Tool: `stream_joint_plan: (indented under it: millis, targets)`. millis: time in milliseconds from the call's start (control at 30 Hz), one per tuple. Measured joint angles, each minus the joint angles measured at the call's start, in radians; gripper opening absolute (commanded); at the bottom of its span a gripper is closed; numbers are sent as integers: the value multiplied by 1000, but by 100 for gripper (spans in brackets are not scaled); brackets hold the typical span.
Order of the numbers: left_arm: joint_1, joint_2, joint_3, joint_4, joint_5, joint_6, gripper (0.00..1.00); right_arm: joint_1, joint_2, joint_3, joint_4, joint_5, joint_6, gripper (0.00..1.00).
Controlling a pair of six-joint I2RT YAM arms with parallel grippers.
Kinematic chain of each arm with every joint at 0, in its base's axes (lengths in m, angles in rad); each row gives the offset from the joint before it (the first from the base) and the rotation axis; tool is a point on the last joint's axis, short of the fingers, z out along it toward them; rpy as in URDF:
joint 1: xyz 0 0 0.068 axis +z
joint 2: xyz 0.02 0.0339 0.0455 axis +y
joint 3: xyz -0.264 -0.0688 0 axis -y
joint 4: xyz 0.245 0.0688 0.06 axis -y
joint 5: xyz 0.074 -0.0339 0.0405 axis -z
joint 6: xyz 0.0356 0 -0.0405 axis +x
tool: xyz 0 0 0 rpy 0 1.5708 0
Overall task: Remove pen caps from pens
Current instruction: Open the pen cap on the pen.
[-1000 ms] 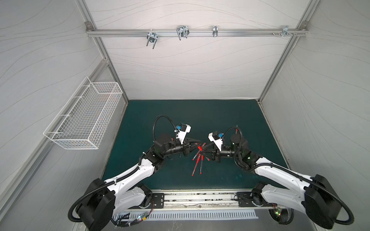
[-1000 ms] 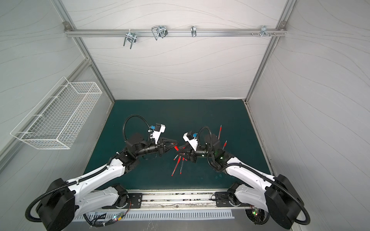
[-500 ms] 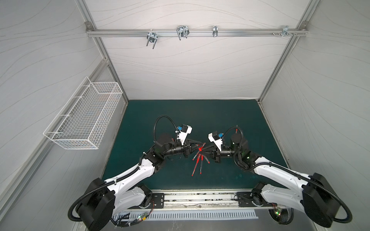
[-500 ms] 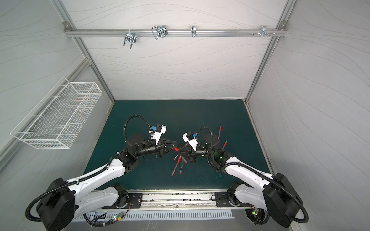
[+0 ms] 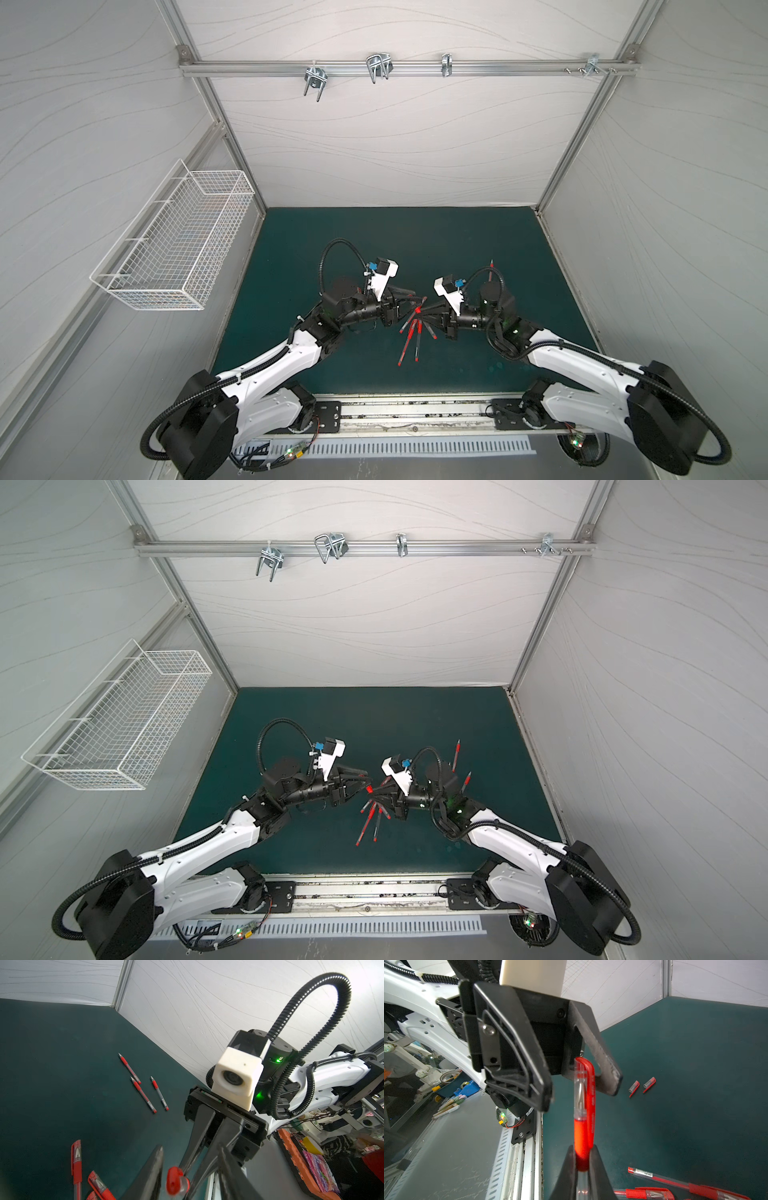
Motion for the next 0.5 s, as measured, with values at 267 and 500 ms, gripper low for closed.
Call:
stream_joint_plan:
  millis: [267,500]
  targets:
    - [0,26,18,-13,0,-3,25,0,0,0,8,8,0,0]
    - [1,34,20,-21,-2,-6,7,0,0,0,11,9,0,0]
